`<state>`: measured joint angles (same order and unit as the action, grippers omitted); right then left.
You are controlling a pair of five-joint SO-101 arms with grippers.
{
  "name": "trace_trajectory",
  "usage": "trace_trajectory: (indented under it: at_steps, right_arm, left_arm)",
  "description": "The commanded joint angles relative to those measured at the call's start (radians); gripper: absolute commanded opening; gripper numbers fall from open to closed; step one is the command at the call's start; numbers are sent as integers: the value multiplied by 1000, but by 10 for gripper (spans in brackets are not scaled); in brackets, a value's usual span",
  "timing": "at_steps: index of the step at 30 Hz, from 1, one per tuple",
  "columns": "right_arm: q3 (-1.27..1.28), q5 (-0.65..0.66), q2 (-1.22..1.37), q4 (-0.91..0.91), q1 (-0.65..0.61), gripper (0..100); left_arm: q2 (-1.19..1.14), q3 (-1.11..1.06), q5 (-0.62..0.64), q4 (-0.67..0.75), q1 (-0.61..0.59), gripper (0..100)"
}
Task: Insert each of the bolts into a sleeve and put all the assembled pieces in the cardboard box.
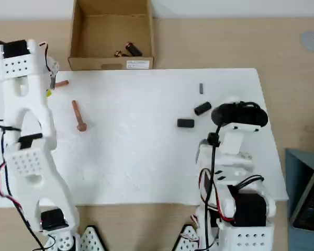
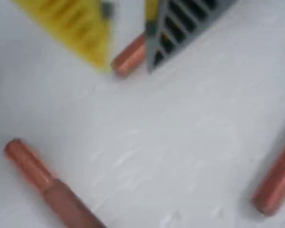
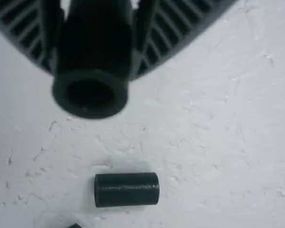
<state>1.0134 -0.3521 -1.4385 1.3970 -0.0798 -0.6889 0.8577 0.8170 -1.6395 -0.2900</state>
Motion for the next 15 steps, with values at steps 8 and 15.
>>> trace_trajectory:
  at_steps: [8, 15]
  right_arm:
    - [35, -6, -8, -23, 7, 9]
    - [38, -2, -8, -21, 5, 9]
  left_arm:
    - [-179, 288, 34, -46, -80, 157]
    - [-223, 339, 34, -40, -92, 157]
